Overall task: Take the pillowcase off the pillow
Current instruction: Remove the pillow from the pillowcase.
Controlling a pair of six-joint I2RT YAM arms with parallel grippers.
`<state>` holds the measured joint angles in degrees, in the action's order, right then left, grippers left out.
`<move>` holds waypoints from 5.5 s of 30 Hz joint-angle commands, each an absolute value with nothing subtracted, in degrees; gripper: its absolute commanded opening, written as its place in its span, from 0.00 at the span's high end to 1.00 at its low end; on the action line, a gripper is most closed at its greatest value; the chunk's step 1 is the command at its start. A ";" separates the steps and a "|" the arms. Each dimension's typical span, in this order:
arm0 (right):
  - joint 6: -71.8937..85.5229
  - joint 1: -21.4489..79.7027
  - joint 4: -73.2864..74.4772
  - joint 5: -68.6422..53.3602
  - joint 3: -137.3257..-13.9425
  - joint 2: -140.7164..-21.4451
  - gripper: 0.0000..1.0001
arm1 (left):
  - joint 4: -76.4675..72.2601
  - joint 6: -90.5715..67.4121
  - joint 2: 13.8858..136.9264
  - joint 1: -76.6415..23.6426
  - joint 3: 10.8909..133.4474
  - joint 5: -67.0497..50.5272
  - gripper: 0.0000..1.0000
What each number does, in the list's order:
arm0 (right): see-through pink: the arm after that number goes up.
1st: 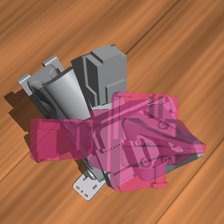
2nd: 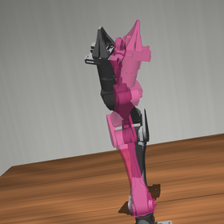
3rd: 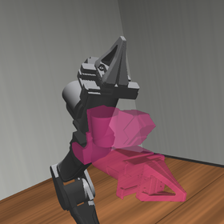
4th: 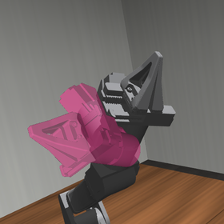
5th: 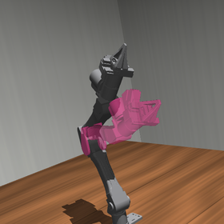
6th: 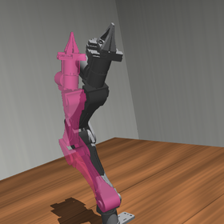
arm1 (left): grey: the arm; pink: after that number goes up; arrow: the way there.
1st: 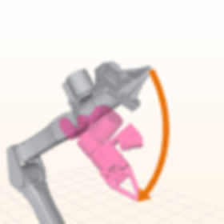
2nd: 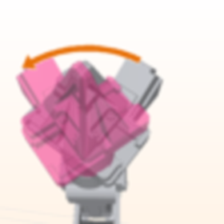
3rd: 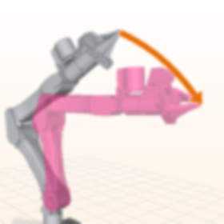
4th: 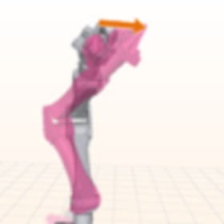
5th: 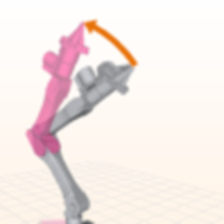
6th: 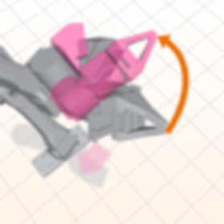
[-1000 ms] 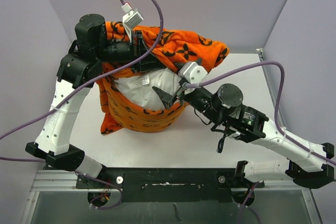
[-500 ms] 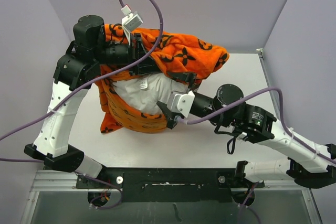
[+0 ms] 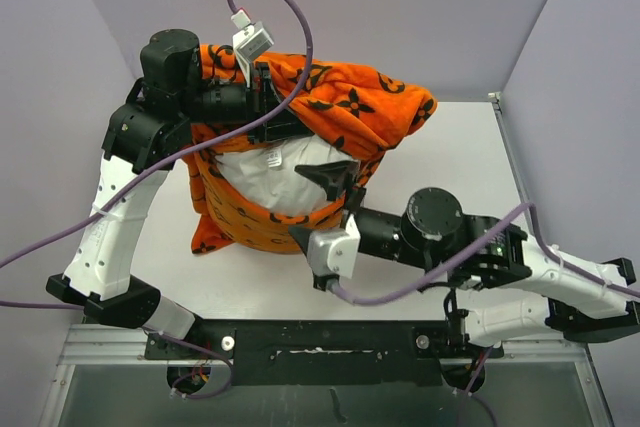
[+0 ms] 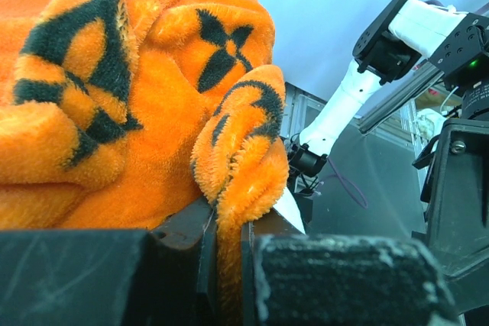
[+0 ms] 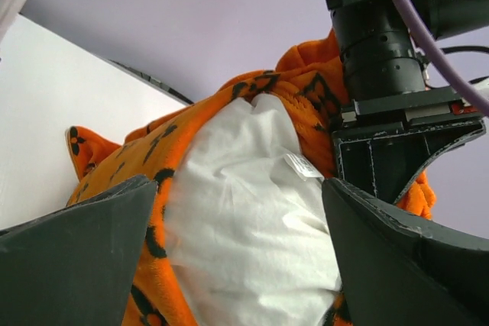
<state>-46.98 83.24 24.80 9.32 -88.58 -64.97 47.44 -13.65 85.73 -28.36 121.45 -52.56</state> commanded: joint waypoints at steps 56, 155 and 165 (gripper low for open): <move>-6.97 96.63 23.58 -0.44 -75.04 -84.21 1.00 | 28.58 -0.50 84.08 -30.47 118.57 -28.08 1.00; -20.65 98.08 35.02 -10.12 -116.02 -102.99 1.00 | 43.87 -15.06 103.28 -37.84 121.63 -42.13 1.00; -19.12 101.40 33.50 -6.80 -111.88 -99.82 1.00 | 44.08 -9.66 104.88 -26.76 122.00 -18.46 1.00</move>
<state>-25.12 91.33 53.28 22.26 -116.27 -98.10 72.82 -12.58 96.86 -34.59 122.67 -41.28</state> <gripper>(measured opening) 0.101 0.040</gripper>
